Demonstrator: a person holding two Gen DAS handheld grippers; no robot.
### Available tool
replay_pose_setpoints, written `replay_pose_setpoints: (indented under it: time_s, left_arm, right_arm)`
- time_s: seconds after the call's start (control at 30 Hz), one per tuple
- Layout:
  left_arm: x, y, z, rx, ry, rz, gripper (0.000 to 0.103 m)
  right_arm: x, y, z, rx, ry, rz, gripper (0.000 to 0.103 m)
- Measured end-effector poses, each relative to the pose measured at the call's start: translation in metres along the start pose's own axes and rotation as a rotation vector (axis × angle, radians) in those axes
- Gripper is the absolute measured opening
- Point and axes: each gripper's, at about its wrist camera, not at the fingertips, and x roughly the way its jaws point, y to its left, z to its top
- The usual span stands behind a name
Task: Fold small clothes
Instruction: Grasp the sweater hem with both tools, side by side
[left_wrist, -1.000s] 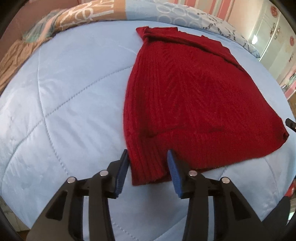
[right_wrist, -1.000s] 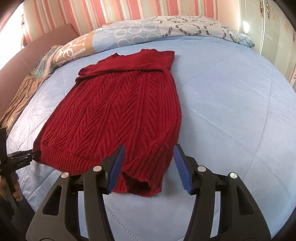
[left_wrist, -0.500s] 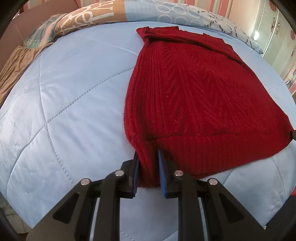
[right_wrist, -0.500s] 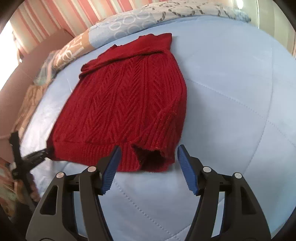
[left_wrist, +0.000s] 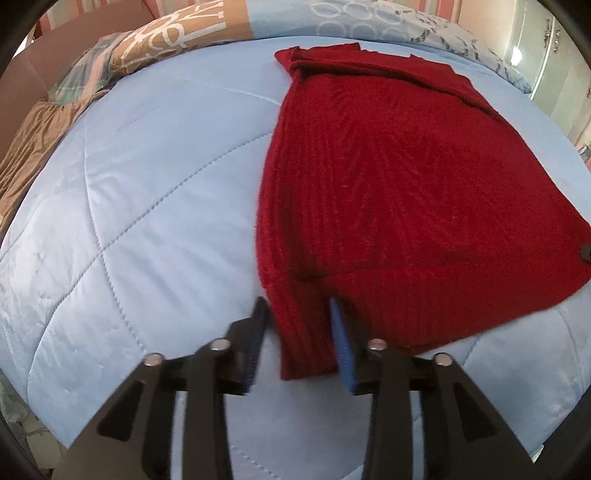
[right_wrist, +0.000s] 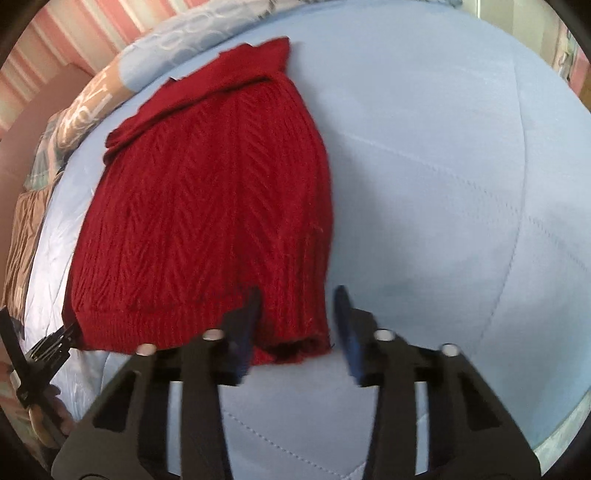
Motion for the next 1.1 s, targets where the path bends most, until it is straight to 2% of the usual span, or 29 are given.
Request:
replay_pose_setpoints:
  time_s: [0.1,0.2,0.27,0.3,0.4,0.47,0.57,0.77,0.9,1.1]
  left_arm:
    - [0.002,0.004,0.002,-0.021,0.018,-0.025,0.041]
    - [0.003,0.005,0.004,-0.028,0.026,-0.039,0.041]
    - [0.003,0.005,0.005,-0.036,0.026,-0.050,0.032]
    - [0.002,0.003,0.005,-0.028,0.021,-0.070,0.018]
    - [-0.005,-0.013,0.002,0.046,-0.015,0.001,0.009]
    - [-0.008,-0.019,0.000,0.062,-0.031,0.026,0.008]
    - [-0.013,-0.011,-0.003,0.015,-0.048,0.009,0.008]
    - [-0.021,-0.005,-0.002,-0.021,-0.059,-0.004,0.007]
    - [-0.036,-0.009,0.007,-0.017,-0.122,-0.014,0.007]
    - [-0.043,-0.008,0.026,0.000,-0.173,-0.014,0.007]
  right_arm:
    - [0.001,-0.002,-0.002,-0.007,-0.004,-0.005,0.016]
    - [0.003,0.004,0.000,-0.054,-0.014,-0.023,0.011]
    - [0.003,0.010,0.000,-0.099,-0.026,-0.040,0.010]
    - [0.002,0.013,-0.001,-0.118,-0.039,-0.050,0.010]
    - [-0.002,0.021,-0.005,-0.198,-0.089,-0.086,0.009]
    - [-0.003,0.024,-0.009,-0.248,-0.116,-0.118,0.009]
    - [-0.006,0.023,-0.015,-0.272,-0.138,-0.128,0.008]
    - [-0.002,0.017,-0.013,-0.236,-0.133,-0.112,0.008]
    - [-0.010,0.021,-0.010,-0.243,-0.152,-0.097,0.008]
    - [-0.022,0.024,0.004,-0.280,-0.187,-0.091,0.008]
